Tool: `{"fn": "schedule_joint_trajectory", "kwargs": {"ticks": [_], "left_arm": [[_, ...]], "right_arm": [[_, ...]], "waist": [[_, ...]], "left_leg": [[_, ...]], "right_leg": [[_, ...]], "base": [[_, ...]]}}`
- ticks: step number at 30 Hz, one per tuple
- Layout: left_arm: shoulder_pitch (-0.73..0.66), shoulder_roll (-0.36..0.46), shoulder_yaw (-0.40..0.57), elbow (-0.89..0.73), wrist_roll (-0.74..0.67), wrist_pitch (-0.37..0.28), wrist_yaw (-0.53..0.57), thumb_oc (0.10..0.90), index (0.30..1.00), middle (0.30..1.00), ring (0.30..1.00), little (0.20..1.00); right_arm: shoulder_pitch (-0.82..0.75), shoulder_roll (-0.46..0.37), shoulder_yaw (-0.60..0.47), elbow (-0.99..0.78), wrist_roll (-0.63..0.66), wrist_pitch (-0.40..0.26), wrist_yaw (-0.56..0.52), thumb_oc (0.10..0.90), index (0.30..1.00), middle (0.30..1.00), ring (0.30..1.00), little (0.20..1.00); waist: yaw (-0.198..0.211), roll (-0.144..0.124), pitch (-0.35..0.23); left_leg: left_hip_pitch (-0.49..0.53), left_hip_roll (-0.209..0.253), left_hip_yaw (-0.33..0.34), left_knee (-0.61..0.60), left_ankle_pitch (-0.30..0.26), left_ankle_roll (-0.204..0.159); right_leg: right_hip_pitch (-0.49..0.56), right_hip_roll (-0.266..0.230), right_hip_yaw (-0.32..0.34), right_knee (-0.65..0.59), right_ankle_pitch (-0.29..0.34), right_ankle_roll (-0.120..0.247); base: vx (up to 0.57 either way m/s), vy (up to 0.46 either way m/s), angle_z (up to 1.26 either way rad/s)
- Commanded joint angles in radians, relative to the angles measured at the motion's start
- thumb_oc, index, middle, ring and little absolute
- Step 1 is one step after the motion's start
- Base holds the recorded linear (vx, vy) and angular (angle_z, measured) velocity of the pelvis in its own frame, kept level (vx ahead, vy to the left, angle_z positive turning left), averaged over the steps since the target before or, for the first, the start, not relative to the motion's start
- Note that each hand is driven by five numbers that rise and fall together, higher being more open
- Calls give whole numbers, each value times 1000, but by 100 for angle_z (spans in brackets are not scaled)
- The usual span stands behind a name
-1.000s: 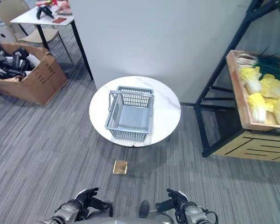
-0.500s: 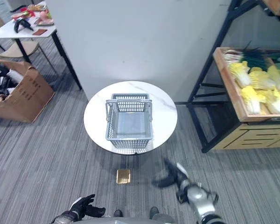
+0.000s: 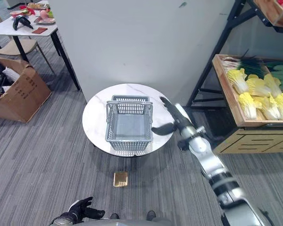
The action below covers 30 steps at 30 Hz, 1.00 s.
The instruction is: Get the vegetables into the basket
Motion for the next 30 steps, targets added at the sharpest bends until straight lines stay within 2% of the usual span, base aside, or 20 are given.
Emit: {"fn": "schedule_joint_trajectory", "kwargs": {"ticks": [1,2,3,5,9,17,22,23,26,30], "left_arm": [[-37,24,-85,66,28,2,28,900,1000,1000,1000,1000],[-61,36,-118,60,45,-4,36,900,1000,1000,1000,1000],[-62,36,-118,60,45,-4,36,900,1000,1000,1000,1000],[-89,54,-131,71,16,-4,43,900,1000,1000,1000,1000],[-96,69,-124,79,-25,-4,42,900,1000,1000,1000,1000],[-79,75,-107,128,-78,3,42,900,1000,1000,1000,1000],[-79,69,-109,131,-104,0,45,900,1000,1000,1000,1000],[-81,71,-123,125,-105,-1,42,900,1000,1000,1000,1000],[-90,72,-141,112,-106,-7,42,900,1000,1000,1000,1000],[-126,67,-183,70,-129,-18,41,900,1000,1000,1000,1000]], "right_arm": [[-283,-16,31,50,-39,-61,-46,900,1000,1000,1000,1000],[-397,-48,77,103,-86,-59,-62,900,1000,1000,1000,1000],[-400,-48,78,106,-86,-60,-62,900,1000,1000,1000,1000],[-560,-42,140,273,-84,-43,-87,900,1000,1000,1000,1000],[-667,-18,182,417,-70,-27,-89,900,1000,1000,1000,1000],[-806,84,230,725,-60,1,-85,900,1000,1000,1000,1000],[-821,128,223,861,-27,10,-70,900,1000,1000,1000,1000],[-843,135,260,923,-67,16,-49,900,1000,1000,1000,1000],[-857,140,288,961,-112,20,-43,900,1000,1000,1000,1000],[-874,147,301,1019,-152,26,-47,900,1000,1000,1000,1000]], "waist": [[47,-29,27],[56,-44,39],[54,-44,39],[79,-68,58],[101,-85,72],[140,-105,83],[156,-104,89],[169,-101,89],[174,-96,93],[187,-67,104]], "left_leg": [[2,-26,-58,6,-105,24],[-26,-23,-70,6,-97,22],[-27,-23,-71,6,-96,22],[-61,-20,-102,6,-87,18],[-82,-20,-121,6,-75,16],[-97,-20,-154,6,-71,13],[-106,-23,-170,6,-67,13],[-115,-25,-183,6,-64,12],[-122,-26,-188,6,-61,12],[-161,-30,-206,6,-45,8]], "right_leg": [[-50,-18,4,7,-1,73],[-70,-16,-3,9,2,72],[-71,-16,-4,10,2,72],[-92,-13,-21,17,-3,65],[-102,-11,-34,14,0,62],[-96,-10,-57,0,-3,55],[-99,-12,-68,-1,-5,53],[-102,-11,-76,-1,-8,52],[-108,-12,-79,-1,-7,52],[-138,-17,-93,-1,-4,51]], "base": [[-43,13,7],[-22,14,21],[0,8,40],[31,2,39],[16,-10,26],[23,-4,9],[0,-4,8],[-1,-9,13],[-14,-2,14],[-44,-3,4]]}}
